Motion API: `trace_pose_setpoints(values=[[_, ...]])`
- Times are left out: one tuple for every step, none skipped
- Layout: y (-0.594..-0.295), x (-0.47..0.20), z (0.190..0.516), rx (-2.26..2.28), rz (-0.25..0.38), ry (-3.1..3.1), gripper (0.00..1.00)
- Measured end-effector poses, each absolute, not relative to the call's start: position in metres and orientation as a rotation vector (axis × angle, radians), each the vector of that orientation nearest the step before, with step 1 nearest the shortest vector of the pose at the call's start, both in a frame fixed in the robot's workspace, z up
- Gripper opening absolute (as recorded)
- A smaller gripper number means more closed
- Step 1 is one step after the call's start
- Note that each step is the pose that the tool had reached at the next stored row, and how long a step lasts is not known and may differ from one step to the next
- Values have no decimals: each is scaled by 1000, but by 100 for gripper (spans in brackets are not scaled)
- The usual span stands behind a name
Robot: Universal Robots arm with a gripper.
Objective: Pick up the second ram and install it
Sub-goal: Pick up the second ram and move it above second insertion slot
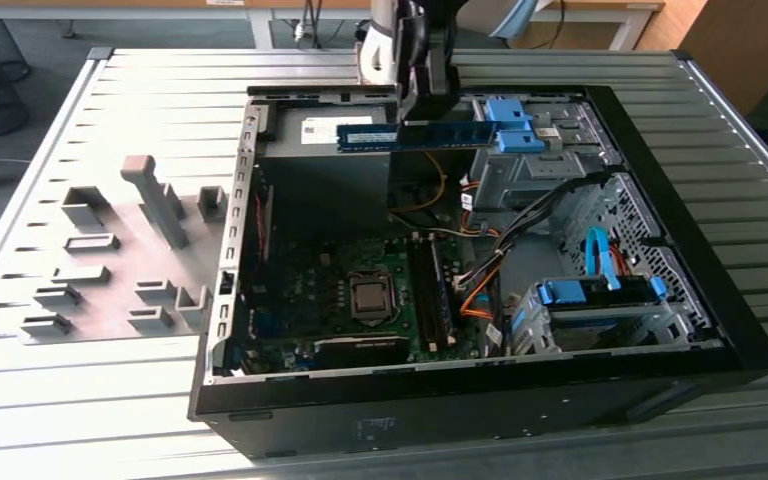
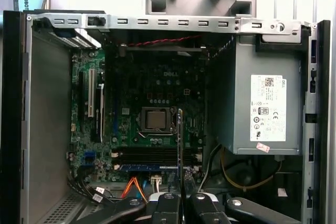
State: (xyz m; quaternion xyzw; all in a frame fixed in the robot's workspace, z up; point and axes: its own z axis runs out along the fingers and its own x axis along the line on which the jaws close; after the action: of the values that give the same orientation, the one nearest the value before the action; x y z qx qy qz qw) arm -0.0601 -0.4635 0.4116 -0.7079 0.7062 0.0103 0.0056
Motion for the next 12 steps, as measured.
trace_pose_setpoints(values=[[-463, -59, 412, -2216, 32, 2211, 14], [-463, -58, 412, -2216, 32, 2211, 14], [-463, -56, 412, -2216, 32, 2211, 14], [-463, -55, 412, -2216, 32, 2211, 14], [-463, -54, 412, -2216, 32, 2211, 14], [-463, -52, 412, -2216, 32, 2211, 14], [-463, -51, 412, -2216, 32, 2211, 14], [-463, -49, 412, -2216, 32, 2211, 14], [-463, -48, 412, -2216, 32, 2211, 14], [-463, -46, 412, -2216, 32, 2211, 14], [-463, -45, 412, -2216, 32, 2211, 14], [-463, -43, 412, -2216, 32, 2211, 14]])
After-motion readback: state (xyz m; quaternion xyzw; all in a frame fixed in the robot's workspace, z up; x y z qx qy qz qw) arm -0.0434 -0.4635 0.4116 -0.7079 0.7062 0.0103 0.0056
